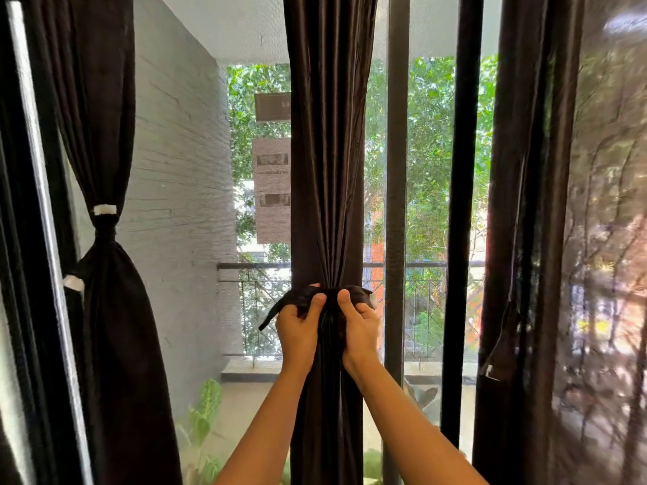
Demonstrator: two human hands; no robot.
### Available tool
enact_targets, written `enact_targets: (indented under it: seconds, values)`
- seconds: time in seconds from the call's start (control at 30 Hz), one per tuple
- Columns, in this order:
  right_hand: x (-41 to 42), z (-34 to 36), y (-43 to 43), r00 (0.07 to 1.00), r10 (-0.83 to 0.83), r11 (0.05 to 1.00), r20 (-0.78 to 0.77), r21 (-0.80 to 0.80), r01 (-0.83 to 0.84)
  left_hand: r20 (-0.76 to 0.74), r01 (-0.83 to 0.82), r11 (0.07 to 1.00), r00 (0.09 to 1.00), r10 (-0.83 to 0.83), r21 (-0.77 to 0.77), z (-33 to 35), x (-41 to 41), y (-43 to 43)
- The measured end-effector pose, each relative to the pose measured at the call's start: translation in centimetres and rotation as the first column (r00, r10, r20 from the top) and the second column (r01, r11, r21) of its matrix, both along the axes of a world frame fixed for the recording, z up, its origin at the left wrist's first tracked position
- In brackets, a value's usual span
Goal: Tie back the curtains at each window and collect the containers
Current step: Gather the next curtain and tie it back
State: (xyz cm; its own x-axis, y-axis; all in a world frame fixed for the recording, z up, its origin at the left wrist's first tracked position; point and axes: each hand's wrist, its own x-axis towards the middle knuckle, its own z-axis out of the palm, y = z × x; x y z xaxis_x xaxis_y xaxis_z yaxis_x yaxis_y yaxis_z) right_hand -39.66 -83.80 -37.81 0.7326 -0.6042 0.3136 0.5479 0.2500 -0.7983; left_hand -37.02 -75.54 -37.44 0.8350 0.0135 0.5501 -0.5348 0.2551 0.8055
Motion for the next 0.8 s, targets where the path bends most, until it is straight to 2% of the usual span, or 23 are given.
enact_targets:
  seconds: [0.13,0.23,0.33,0.6,0.8]
  values:
    - [0.0,-0.2,0.3,0.987,-0.158,0.984,0.013,-0.079,0.158,-0.057,-0.054,0.998,0.997,0.055,0.03,-0.4,0.2,-0.2]
    - [-0.4,-0.1,0.7,0.943,-0.331,0.926,0.016,-0.186,0.328,0.028,-0.11,0.987,0.994,0.108,0.114,-0.2,0.0,-0.1]
    - [-0.2,-0.3,1.0,0.901,-0.433,0.877,0.012,-0.224,0.424,0.1,-0.159,0.971,0.985,0.143,0.177,-0.2,0.0,-0.3]
    - [-0.3,-0.1,1.5,0.854,-0.519,0.804,0.025,-0.324,0.498,0.069,-0.215,0.959,0.976,0.205,0.185,-0.8,0.3,-1.2]
    - [0.0,0.5,1.5,0.833,-0.553,0.765,-0.012,-0.405,0.501,0.053,-0.21,0.941,0.978,0.203,0.266,-0.5,0.2,-1.6]
